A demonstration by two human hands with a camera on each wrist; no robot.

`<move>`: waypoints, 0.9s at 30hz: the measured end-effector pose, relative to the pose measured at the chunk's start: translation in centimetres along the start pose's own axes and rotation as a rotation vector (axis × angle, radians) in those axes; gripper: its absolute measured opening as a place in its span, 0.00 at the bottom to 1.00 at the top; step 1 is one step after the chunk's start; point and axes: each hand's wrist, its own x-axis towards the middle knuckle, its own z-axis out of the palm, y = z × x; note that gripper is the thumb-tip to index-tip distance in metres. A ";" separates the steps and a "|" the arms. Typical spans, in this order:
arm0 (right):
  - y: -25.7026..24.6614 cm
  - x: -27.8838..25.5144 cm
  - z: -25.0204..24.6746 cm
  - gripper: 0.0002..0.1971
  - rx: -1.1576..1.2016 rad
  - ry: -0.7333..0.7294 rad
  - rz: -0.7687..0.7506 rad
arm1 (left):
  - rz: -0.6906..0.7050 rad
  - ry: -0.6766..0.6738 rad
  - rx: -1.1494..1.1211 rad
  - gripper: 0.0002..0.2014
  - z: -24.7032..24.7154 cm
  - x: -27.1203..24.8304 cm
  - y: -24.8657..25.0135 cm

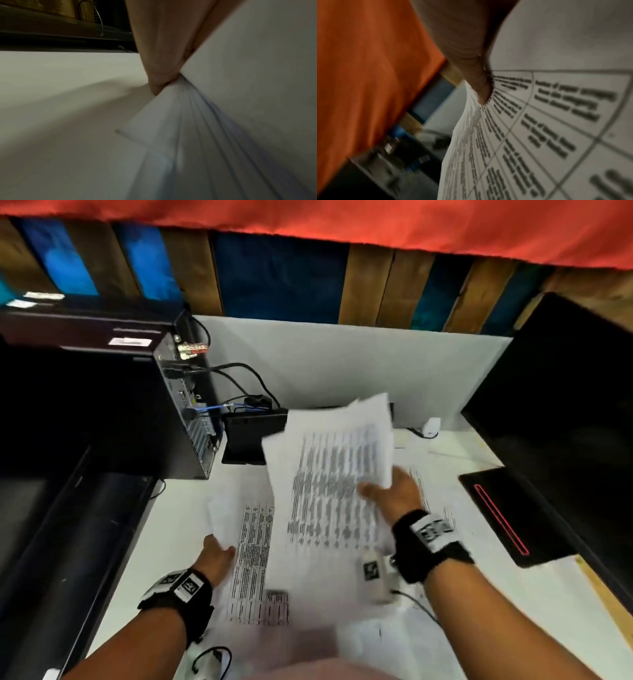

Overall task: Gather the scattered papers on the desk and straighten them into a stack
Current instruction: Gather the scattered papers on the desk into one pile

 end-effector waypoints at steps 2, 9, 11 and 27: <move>3.5 0.1 3.5 0.29 -0.157 -0.088 0.162 | -0.009 0.013 -0.110 0.26 0.1 0.0 -0.1; 8.7 -1.2 9.5 0.31 -0.474 -0.454 0.249 | 0.031 -0.038 -0.183 0.38 0.0 0.3 -1.0; 8.2 -0.3 8.2 0.28 -0.511 -0.310 0.266 | 0.050 -0.033 -0.116 0.33 0.1 0.7 -1.3; 9.3 2.9 -0.8 0.25 -0.621 0.163 0.538 | 0.060 -0.019 -0.057 0.28 0.3 2.1 -2.0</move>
